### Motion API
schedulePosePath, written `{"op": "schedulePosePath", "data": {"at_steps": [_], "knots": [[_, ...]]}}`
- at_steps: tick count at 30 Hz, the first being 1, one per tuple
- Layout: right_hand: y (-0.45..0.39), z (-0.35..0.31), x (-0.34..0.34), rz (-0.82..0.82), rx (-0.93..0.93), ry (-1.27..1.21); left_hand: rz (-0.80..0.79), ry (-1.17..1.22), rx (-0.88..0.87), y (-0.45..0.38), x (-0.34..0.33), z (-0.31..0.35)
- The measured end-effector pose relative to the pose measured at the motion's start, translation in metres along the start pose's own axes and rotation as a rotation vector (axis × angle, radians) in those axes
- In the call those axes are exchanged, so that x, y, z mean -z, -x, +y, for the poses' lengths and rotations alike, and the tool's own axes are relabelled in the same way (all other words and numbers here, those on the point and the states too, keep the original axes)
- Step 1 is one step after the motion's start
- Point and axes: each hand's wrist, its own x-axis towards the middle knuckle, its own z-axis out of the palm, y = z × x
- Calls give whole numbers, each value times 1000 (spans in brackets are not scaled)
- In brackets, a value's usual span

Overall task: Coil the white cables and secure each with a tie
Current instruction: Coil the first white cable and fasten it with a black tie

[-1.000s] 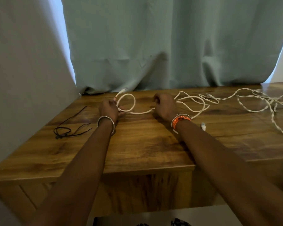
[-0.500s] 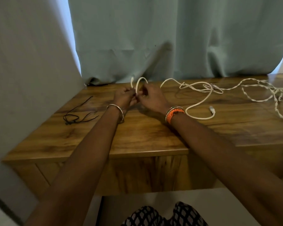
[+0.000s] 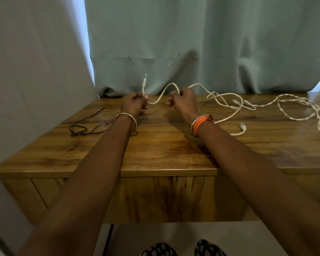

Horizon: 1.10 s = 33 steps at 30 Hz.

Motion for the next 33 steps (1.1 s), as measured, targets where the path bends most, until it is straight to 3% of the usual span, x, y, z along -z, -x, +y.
{"op": "schedulePosePath", "data": {"at_steps": [4,6,8,11,16,19,23,25,29,33], "knots": [[-7,9,12,137,-37,213,241,79,53,-14,11,-6],[-3,6,21,196,45,449,365,111,46,-18,15,-8],[2,0,25,231,230,705,386,243,59,-18,17,-4],[5,1,30,216,420,799,130,425,62,-11,13,3],[-10,10,52,337,392,739,-301,530,154,10,13,16],[-14,13,61,394,342,732,-394,716,283,12,19,23],[-14,13,65,358,323,845,-521,429,386,23,3,24],[-13,13,64,393,357,870,-607,327,380,30,-12,23],[-11,17,72,534,326,782,-689,410,375,30,-19,24],[-14,15,80,577,255,751,-776,395,325,32,-14,31]]}}
